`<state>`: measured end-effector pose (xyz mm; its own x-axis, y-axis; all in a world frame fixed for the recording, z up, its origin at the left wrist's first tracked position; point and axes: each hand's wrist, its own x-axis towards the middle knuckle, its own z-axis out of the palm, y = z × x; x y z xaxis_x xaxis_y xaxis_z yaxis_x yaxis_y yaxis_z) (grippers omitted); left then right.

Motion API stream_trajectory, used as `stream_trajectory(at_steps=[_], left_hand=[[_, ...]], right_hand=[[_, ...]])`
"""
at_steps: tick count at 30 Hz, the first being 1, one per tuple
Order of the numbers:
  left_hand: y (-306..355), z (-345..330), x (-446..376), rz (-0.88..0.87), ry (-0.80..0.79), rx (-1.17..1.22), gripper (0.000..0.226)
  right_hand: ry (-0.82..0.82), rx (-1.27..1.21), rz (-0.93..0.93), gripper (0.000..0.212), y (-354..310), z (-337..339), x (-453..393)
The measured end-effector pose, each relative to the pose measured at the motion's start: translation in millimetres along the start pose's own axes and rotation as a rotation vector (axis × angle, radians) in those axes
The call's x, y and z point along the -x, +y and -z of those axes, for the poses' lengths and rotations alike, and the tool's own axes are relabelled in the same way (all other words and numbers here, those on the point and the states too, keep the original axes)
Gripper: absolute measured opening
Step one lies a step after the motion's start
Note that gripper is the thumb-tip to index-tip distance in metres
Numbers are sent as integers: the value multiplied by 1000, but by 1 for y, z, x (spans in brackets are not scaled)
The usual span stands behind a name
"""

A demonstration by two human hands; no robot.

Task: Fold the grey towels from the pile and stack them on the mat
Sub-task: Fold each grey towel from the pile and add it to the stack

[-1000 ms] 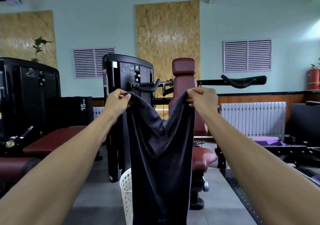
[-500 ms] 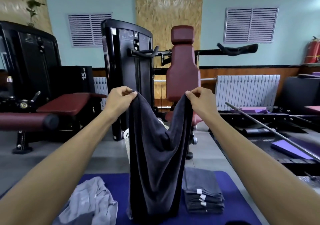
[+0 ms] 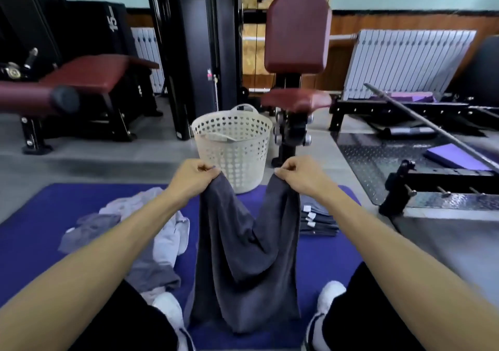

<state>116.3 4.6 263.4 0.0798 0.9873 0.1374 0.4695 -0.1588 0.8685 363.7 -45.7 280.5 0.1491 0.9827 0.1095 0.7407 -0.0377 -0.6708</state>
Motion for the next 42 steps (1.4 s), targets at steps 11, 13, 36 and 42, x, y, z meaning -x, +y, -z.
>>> stream_trajectory(at_steps=[11,13,36,42], left_hand=[[-151,-64,-49,425,-266,-120,15],[-181,-72,-59,459,-294,-145,15],[-484,-155,-136,773,0,-30,13],[-478,-167,-135,682,111,-30,13]], right_hand=[[-436,147,-199,32,89,-122,-57],[-512,164,-203,24,101,-144,-72],[-600,-177,-261,15,244,-411,-194],[-523,-252,-281,10,251,-443,-185]])
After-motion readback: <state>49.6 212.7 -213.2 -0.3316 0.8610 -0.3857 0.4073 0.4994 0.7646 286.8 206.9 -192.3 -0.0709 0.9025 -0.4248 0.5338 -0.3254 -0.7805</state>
